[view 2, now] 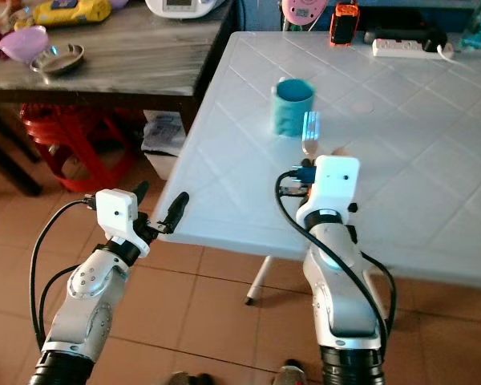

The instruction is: Setting the table

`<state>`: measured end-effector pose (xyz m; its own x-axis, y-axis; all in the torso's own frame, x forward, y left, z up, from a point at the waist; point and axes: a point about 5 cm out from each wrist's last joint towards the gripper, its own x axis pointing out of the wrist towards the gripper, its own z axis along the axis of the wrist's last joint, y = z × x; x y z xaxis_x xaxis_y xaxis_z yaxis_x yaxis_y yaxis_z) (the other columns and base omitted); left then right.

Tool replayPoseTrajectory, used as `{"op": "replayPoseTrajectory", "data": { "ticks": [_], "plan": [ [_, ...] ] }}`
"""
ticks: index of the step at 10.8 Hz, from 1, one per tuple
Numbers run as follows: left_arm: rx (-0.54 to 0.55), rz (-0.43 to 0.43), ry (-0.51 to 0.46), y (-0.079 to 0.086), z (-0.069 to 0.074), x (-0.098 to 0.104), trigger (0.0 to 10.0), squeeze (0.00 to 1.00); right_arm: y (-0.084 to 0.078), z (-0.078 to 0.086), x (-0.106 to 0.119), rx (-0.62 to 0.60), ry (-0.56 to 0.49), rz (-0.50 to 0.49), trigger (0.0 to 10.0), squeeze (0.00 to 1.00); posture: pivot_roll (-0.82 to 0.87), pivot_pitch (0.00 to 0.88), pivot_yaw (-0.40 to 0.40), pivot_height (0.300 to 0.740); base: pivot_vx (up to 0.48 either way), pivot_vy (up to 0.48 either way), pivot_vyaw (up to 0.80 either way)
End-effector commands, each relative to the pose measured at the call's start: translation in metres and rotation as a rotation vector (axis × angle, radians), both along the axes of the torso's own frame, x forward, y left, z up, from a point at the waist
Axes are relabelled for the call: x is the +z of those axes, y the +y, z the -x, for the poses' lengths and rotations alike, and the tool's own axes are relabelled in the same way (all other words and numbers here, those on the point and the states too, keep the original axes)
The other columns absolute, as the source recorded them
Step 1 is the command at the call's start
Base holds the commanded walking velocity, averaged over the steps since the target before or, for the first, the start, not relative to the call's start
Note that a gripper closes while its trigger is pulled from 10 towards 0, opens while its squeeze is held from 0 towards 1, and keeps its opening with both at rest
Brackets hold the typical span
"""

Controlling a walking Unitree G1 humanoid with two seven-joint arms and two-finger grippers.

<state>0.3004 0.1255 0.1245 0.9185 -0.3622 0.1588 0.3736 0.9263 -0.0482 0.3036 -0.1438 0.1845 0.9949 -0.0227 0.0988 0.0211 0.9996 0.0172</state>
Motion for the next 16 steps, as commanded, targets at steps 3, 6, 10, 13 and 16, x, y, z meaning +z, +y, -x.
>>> {"op": "replayPoseTrajectory", "data": {
  "ticks": [3, 6, 10, 13, 16],
  "plan": [
    [0.01, -0.022, 0.016, 0.005, 0.003, -0.007, 10.0, 0.0, 0.005, 0.002, 0.003, 0.015, -0.031, 0.008, 10.0, 0.0, -0.15, 0.161, 0.108, 0.74, 0.0, 0.48, 0.0],
    [0.008, -0.021, 0.017, 0.004, 0.005, -0.009, 10.0, 0.0, 0.007, 0.003, 0.005, 0.027, -0.052, 0.003, 10.0, 0.0, -0.15, 0.163, 0.106, 0.74, 0.0, 0.48, 0.0],
    [0.003, -0.019, 0.02, 0.001, 0.005, -0.01, 10.0, 0.0, 0.006, 0.003, 0.004, 0.026, -0.059, 0.018, 10.0, 0.0, -0.15, 0.157, 0.111, 0.74, 0.0, 0.48, 0.0],
    [0.002, -0.021, 0.022, 0.0, 0.005, -0.011, 10.0, 0.0, 0.007, 0.002, 0.004, 0.028, -0.066, 0.012, 10.0, 0.0, -0.15, 0.153, 0.114, 0.74, 0.0, 0.48, 0.21],
    [0.015, -0.023, 0.024, -0.005, 0.003, -0.011, 10.0, 0.0, 0.007, 0.003, 0.002, 0.028, -0.063, 0.003, 10.0, 0.0, -0.15, 0.152, 0.117, 0.74, 0.0, 0.48, 0.47]
  ]
}}
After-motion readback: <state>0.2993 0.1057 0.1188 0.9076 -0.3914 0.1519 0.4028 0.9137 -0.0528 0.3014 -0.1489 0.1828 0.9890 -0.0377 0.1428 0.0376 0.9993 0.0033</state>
